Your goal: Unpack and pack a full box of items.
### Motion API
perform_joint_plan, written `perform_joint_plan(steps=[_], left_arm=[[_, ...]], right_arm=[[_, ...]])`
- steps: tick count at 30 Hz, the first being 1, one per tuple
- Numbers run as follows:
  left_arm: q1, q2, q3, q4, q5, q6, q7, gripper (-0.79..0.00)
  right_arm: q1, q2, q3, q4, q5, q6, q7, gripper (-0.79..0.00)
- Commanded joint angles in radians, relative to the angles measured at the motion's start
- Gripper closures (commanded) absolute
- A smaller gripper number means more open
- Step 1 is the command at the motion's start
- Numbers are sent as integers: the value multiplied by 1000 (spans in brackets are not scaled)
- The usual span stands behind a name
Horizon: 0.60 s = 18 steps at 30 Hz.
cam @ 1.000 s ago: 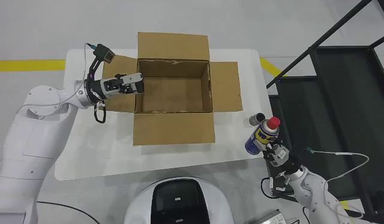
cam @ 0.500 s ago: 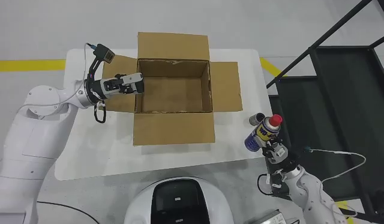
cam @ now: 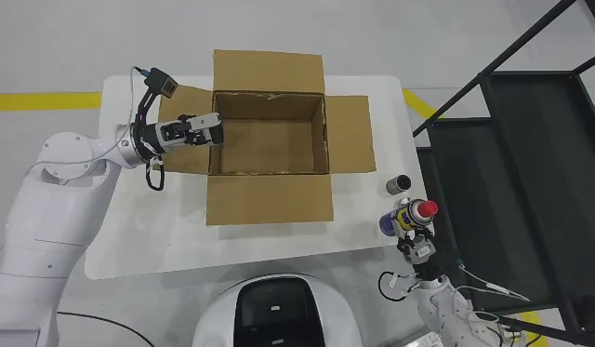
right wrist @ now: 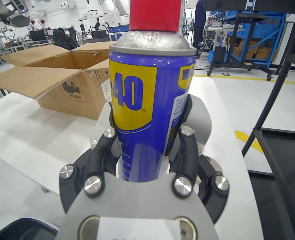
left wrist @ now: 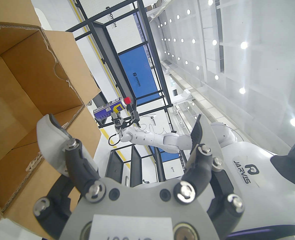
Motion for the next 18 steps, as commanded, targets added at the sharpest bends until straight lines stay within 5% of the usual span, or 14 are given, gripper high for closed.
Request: perform_joint_plan(steps=[1,12,18], left_arm=[[0,0,0,0,0,0,0,-785],[0,0,0,0,0,0,0,-785],[0,0,0,0,0,0,0,-785]], right_arm=[[23,-5,-19,36,-13,10,-21,0],[25,-6,-19,27,-6,9,4,0],[62,-19,-45,40,-21,116,60,0]])
